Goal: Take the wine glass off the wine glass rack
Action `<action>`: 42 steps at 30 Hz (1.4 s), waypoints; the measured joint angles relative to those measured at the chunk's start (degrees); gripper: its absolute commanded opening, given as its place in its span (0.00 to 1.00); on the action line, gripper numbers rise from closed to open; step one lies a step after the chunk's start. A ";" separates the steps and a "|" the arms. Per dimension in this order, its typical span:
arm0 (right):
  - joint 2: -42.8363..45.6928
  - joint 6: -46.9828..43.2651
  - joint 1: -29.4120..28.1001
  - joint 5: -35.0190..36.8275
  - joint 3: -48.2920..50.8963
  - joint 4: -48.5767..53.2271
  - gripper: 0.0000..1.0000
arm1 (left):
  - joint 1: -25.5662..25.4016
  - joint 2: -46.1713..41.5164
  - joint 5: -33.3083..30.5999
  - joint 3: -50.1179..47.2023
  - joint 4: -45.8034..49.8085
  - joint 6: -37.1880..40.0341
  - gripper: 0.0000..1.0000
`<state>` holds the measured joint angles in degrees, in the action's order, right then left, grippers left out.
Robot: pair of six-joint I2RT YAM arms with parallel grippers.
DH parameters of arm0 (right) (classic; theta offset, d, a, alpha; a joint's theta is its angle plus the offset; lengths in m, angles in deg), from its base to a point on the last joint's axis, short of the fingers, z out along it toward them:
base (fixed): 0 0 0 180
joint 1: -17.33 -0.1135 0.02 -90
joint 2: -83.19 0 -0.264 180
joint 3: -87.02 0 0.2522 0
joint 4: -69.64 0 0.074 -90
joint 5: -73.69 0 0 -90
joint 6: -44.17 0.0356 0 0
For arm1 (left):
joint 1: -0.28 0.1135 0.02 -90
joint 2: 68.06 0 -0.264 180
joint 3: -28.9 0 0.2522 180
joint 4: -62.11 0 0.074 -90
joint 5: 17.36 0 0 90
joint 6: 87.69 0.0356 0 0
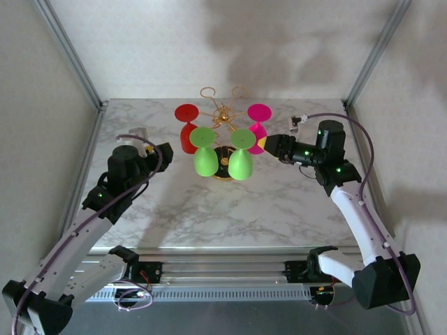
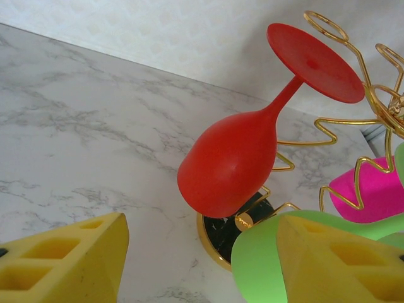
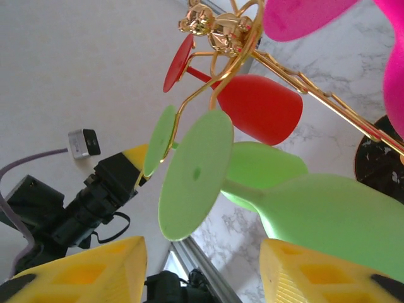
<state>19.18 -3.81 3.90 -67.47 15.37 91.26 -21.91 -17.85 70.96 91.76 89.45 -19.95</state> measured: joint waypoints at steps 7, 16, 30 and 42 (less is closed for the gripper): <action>-4.85 1.40 -1.57 -0.07 -2.19 -2.16 0.39 | -0.66 0.20 -0.94 0.22 0.02 0.20 0.63; -6.08 2.43 -2.21 -0.09 -2.78 -3.21 0.31 | -1.07 0.24 -1.11 0.22 0.00 0.20 0.62; -6.84 4.07 -2.27 -0.39 -2.93 -5.14 0.25 | -1.36 0.24 -2.45 0.31 0.00 0.48 0.62; -6.95 4.28 -2.58 -1.46 -2.93 -5.11 0.22 | -1.36 0.24 -2.78 0.31 0.00 0.87 0.61</action>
<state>12.23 0.47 1.32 -68.93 12.45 86.15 -23.27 -17.61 68.19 92.07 89.45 -19.08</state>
